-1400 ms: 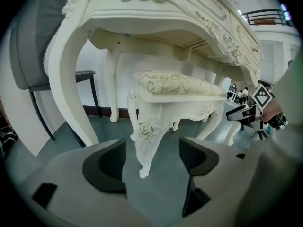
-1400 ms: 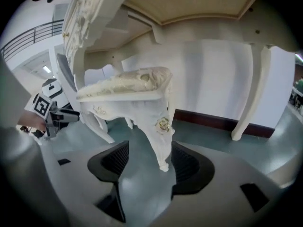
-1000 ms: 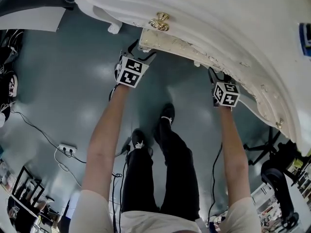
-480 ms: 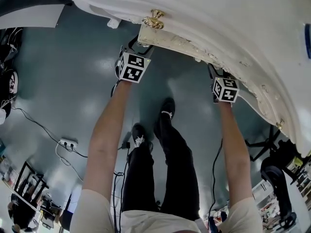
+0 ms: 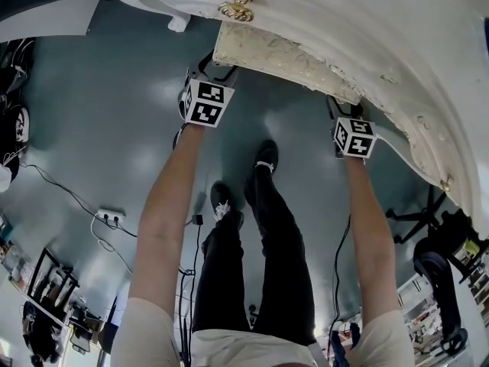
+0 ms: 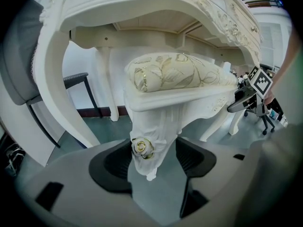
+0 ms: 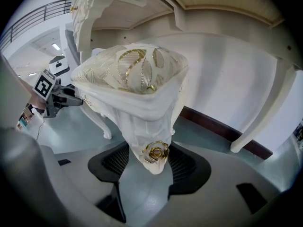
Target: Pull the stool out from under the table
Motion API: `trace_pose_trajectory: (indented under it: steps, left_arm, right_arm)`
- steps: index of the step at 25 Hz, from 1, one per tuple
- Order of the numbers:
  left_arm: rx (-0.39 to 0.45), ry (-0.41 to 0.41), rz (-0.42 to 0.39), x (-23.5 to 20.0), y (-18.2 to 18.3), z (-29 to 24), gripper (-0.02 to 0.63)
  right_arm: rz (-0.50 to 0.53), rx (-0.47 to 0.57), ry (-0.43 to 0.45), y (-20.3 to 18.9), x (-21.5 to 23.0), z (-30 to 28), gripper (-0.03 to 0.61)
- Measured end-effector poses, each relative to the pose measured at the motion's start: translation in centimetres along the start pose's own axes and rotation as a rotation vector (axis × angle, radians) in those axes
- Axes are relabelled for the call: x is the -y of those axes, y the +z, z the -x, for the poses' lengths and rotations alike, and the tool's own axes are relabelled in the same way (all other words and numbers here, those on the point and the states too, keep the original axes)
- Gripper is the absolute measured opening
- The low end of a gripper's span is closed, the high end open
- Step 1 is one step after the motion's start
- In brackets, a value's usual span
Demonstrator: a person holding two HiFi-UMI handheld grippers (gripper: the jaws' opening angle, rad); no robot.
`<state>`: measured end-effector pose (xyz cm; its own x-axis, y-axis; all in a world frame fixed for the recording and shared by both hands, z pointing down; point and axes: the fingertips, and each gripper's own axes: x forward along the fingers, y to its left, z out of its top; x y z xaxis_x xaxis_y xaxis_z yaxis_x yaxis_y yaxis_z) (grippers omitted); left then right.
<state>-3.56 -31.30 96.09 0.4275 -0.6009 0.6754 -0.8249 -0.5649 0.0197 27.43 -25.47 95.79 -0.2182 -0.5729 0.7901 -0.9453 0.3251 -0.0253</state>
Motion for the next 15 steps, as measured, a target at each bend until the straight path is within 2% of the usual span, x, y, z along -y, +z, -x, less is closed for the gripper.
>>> trace_pose_trajectory:
  steps: [15]
  left_arm:
    - [-0.036, -0.008, -0.016, 2.6, -4.5, 5.0, 0.29]
  right_arm:
    - [0.025, -0.045, 0.017, -4.8, -3.5, 3.7, 0.278]
